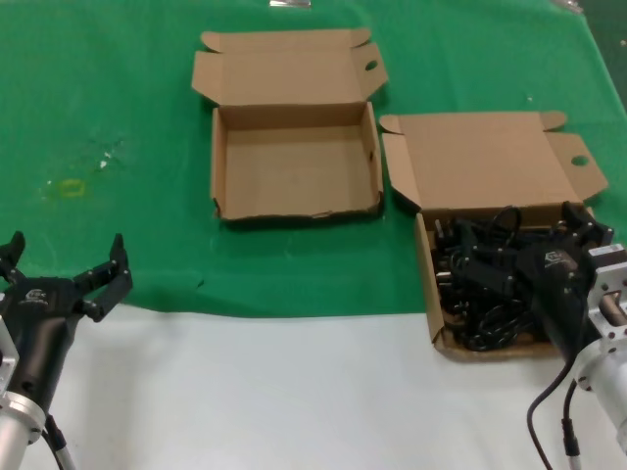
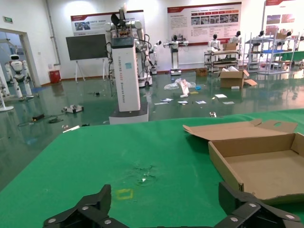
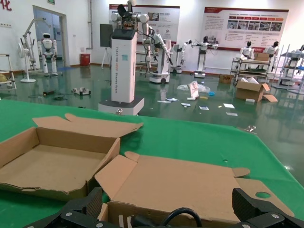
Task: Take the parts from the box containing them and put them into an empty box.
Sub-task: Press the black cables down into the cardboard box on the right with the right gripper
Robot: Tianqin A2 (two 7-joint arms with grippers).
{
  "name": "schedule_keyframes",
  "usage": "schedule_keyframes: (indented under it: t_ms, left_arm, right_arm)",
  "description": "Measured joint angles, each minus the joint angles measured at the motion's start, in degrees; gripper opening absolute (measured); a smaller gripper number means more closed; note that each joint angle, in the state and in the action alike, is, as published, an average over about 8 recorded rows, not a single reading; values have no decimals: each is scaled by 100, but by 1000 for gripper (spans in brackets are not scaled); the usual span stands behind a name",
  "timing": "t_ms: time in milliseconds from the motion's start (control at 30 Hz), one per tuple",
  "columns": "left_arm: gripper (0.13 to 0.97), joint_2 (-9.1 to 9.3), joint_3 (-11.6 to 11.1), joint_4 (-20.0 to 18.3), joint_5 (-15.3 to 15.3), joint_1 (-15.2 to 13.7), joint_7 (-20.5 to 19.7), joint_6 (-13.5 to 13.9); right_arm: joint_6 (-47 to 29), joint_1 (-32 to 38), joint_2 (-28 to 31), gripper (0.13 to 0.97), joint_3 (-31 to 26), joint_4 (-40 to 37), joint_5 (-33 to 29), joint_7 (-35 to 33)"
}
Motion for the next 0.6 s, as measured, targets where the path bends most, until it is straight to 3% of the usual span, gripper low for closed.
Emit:
schedule_keyframes:
  t_ms: [200,333,600]
  left_arm:
    - [715,0,0,0,0,0,0,0]
    - [715,0,0,0,0,0,0,0]
    - [493,0,0,0,1,0,0,0]
  right_arm:
    - [79,24,76,966,-97,-28,33,13]
    - [220,87,198,966,-278,-103,90,23]
    - [440,267,386,966,-616,-202,238,-36]
